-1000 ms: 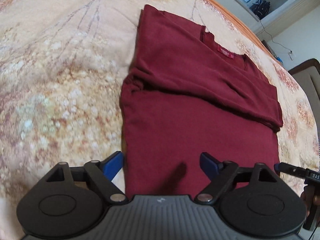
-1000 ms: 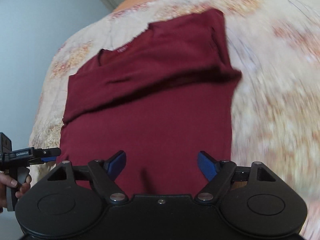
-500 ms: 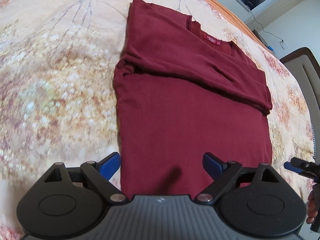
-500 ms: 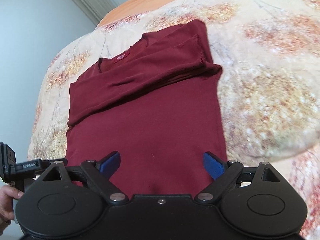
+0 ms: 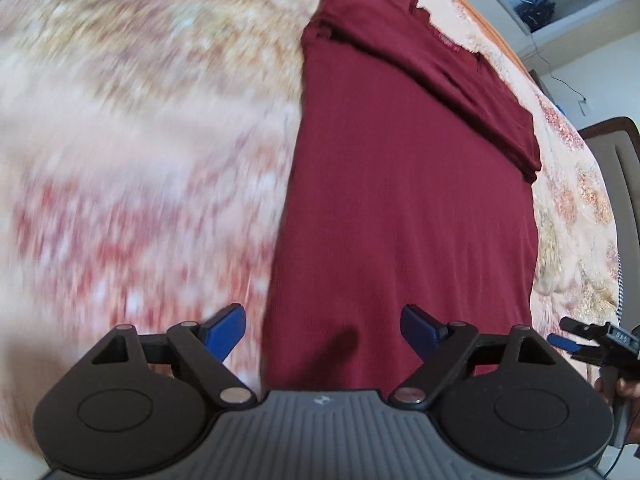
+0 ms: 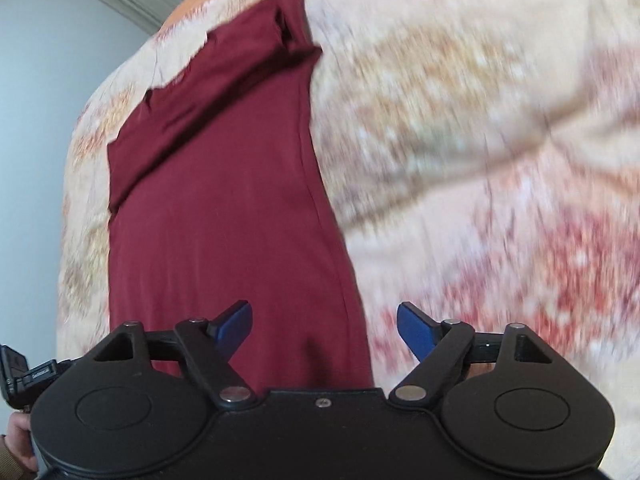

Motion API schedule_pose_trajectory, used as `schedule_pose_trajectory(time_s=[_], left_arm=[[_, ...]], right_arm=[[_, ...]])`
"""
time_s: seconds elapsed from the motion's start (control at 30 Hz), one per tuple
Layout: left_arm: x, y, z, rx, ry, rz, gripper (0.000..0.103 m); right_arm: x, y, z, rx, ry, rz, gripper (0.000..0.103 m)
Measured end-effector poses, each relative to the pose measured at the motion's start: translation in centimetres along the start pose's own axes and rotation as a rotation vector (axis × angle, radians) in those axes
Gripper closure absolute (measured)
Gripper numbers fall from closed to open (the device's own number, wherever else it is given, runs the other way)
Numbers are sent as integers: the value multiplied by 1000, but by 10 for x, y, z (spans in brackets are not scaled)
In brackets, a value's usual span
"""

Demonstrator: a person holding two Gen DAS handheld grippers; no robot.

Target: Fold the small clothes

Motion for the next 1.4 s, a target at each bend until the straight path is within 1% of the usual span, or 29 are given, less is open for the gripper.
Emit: schedule_pose_trajectory(time_s=[0.07,0.17,0.23,0.3,0.33,0.37,0.43,0.47,0.53,0.57,0.67,0.7,0.73,0.77,0.8,0.83,0.87,0.9,0.93,1.03,1.2,1.3,1.37,1.4], left_arm=[[3,5,-13,-2,13,14,16],[9,8,-30,-12,53,11,17],[13,8,-37,-19,94,2,17],[16,8,-39,-24,148,-18,19],[17,7,-40,-23,172,-31,21],[18,6,-41,-25,185,-36,23],[16,3,-41,-22,185,-31,28],[16,1,-41,-22,183,-25,30],[16,-1,-41,-22,190,-7,39],[17,-3,-42,-23,207,2,41],[30,-4,-43,-30,317,0,44],[35,-4,-44,-34,351,-7,45],[36,-4,-46,-36,372,-14,45],[37,-4,-46,-35,368,-15,46],[36,-4,-46,-30,345,-10,48],[33,-3,-46,-22,313,-2,51],[29,-3,-45,-13,281,5,54],[25,-3,-45,1,254,2,67],[22,-4,-43,13,229,-1,79],[13,1,-38,5,177,-1,90],[3,23,-30,-33,166,-1,96],[0,53,-24,-77,165,-42,98],[4,67,-26,-88,164,-43,98],[7,66,-26,-80,165,-35,98]], right_arm=[[-10,-2,-12,37,-21,23,26],[-20,-6,-29,74,-22,21,29],[-31,-10,-39,86,-82,31,35],[-38,-12,-45,77,-149,49,40],[-40,-12,-47,69,-176,55,40],[-43,-12,-48,63,-207,65,41],[-46,-14,-51,63,-249,87,48],[-47,-15,-52,67,-256,89,49],[-48,-15,-52,78,-250,95,51],[-48,-15,-51,87,-250,102,51],[-46,-17,-52,117,-239,118,52],[-44,-17,-52,121,-231,119,55],[-43,-17,-52,127,-227,120,62],[-44,-17,-52,132,-220,115,68],[-43,-16,-52,137,-207,105,80],[-41,-15,-52,140,-195,102,89],[-37,-14,-52,138,-183,106,92],[-34,-12,-51,134,-169,106,95],[-31,-11,-50,130,-154,108,95],[-20,-7,-44,125,-129,129,96],[-13,12,-28,105,-141,226,97],[-15,35,-18,92,-156,292,98],[-20,47,-16,103,-161,304,98],[-21,49,-18,112,-162,297,98]])
Point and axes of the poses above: each gripper's, at about its wrist camera, not at the fingertips, and y roughly against the way its jaws point, x to its left, z to its top, the point moved 2 cm from there along -y, roughly the way its jaws point, and after that the axes turned 10 degrees about -x, right-handed, at the moved point
